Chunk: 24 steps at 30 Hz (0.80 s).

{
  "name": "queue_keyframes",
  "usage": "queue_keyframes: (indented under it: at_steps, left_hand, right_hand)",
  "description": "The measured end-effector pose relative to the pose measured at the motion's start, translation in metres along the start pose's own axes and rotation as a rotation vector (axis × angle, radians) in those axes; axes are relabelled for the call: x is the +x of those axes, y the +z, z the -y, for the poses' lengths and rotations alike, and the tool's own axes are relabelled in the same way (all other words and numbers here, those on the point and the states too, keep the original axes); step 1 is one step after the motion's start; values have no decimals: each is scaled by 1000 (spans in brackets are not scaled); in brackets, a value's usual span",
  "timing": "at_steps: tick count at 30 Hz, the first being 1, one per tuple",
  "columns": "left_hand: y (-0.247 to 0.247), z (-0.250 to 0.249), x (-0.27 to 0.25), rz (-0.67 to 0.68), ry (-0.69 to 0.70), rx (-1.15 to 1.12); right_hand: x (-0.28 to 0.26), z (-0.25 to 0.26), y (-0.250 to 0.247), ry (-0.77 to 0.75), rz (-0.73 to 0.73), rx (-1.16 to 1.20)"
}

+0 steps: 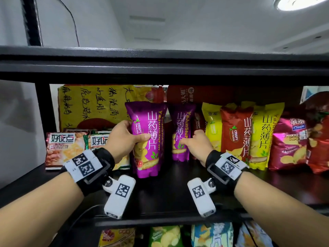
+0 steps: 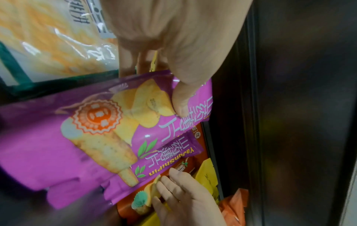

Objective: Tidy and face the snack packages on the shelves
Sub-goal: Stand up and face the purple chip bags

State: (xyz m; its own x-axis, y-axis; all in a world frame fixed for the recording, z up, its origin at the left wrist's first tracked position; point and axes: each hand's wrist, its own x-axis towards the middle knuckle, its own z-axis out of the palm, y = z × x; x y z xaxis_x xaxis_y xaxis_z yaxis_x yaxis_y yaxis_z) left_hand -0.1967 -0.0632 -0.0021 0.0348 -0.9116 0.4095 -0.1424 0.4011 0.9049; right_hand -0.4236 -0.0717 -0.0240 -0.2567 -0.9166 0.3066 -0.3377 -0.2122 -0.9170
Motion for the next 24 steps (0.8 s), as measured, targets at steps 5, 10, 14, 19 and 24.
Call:
queue_keyframes:
  at_steps: [5, 10, 14, 19, 24]
  left_hand:
    - [2, 6, 2, -4, 51, 106]
    - [-2, 16, -7, -33, 100, 244]
    - [-8, 25, -11, -75, 60, 138]
    - [-11, 29, -13, -44, 56, 137]
    - [-5, 27, -17, -53, 106, 227]
  right_hand:
    - [26, -3, 12, 1, -37, -110]
    - [33, 2, 29, 40, -79, -140]
    - [39, 5, 35, 64, -134, -255]
    - [42, 5, 30, 18, -68, -334]
    - [28, 9, 12, -18, -91, -343]
